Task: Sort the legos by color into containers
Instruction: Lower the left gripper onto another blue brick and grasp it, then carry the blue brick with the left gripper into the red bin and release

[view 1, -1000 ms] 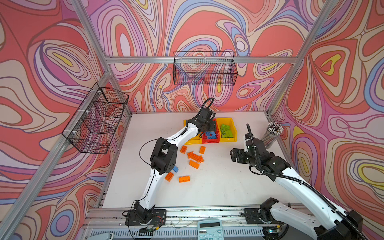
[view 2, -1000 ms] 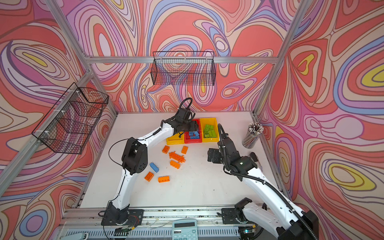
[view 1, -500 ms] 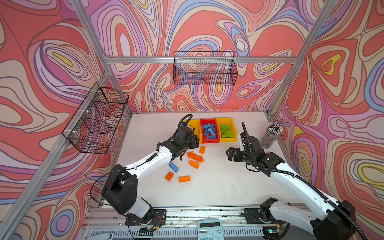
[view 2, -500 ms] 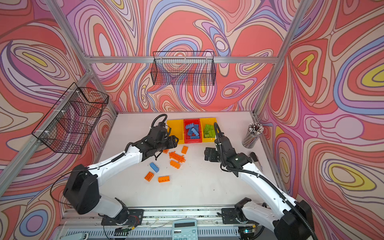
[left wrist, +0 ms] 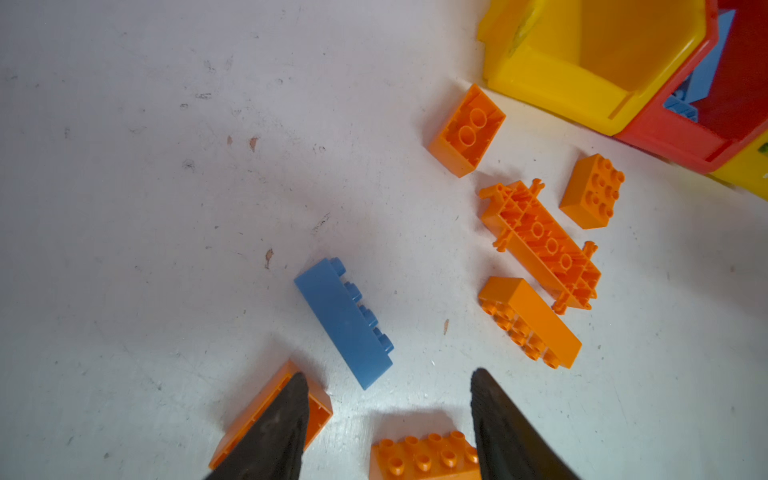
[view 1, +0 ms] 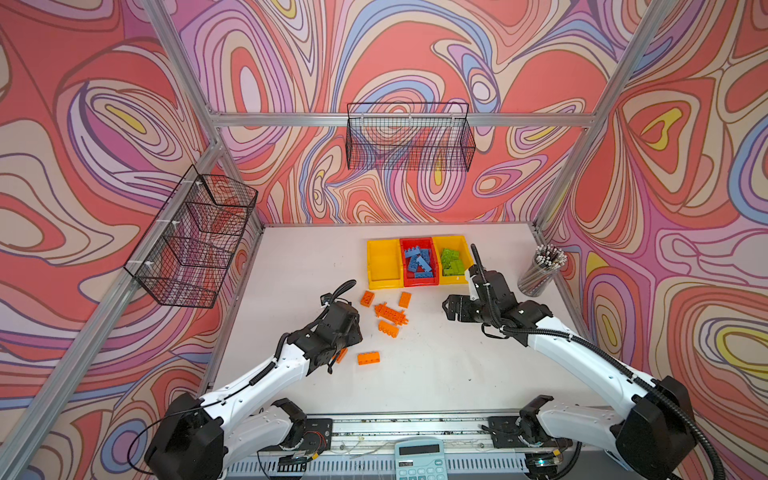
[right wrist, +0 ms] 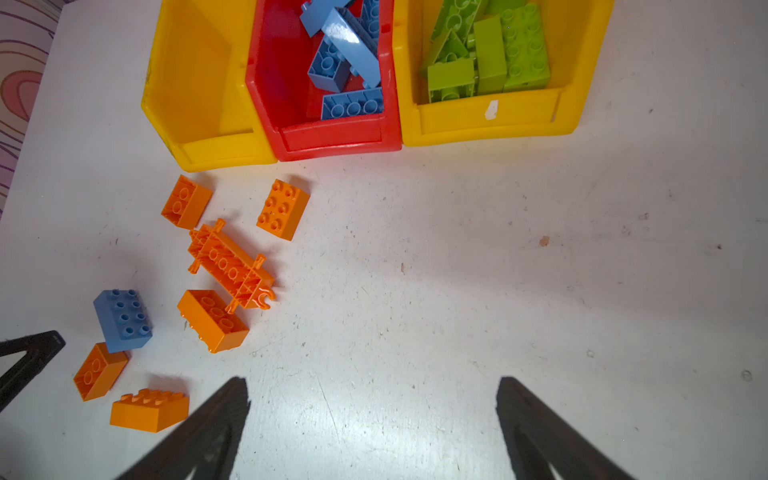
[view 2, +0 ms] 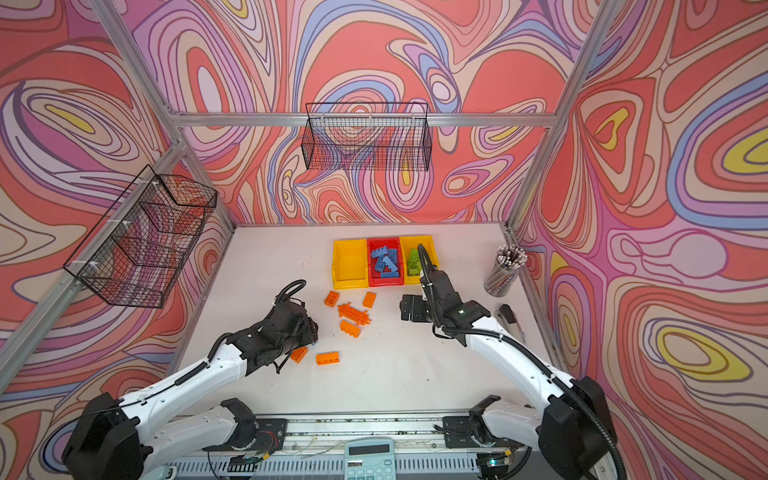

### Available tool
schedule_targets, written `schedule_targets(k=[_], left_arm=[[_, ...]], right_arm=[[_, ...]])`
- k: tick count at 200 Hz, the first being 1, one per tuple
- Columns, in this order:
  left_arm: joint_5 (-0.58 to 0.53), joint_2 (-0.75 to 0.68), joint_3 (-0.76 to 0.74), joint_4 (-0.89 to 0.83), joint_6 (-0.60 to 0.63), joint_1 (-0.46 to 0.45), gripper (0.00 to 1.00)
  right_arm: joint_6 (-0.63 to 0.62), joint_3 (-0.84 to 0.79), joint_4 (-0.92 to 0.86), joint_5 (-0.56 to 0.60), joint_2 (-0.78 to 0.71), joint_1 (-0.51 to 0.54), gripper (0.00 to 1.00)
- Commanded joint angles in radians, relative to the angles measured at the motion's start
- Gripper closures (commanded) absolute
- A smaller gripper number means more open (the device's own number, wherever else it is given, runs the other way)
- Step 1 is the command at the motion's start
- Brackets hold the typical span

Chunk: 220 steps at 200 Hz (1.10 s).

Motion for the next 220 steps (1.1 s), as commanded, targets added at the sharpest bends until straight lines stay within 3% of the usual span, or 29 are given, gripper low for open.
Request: schedule_targets(k=[1, 63, 142, 158, 220], left_arm=[[-0.026, 0.071, 0.002, 0.001, -0.034, 0.001, 0.38], [-0.027, 0.264, 0.035, 0.088, -0.017, 0.004, 0.39], [-0.041, 0.326, 0.049, 0.1, 0.019, 0.046, 0.43], [-0.037, 0.343, 0.049, 0.132, 0.027, 0.061, 0.48], [0.017, 0.393, 0.127, 0.077, 0.054, 0.067, 0.88]], right_arm=[[0.011, 0.021, 0.009, 0.002, -0.011, 0.009, 0.02], [0.015, -0.011, -0.03, 0.043, -0.069, 0.01, 0.02], [0.014, -0.027, 0.005, 0.028, -0.037, 0.01, 0.02], [0.011, -0.03, 0.009, 0.026, -0.03, 0.011, 0.02], [0.003, -0.049, 0.022, 0.032, -0.031, 0.01, 0.02]])
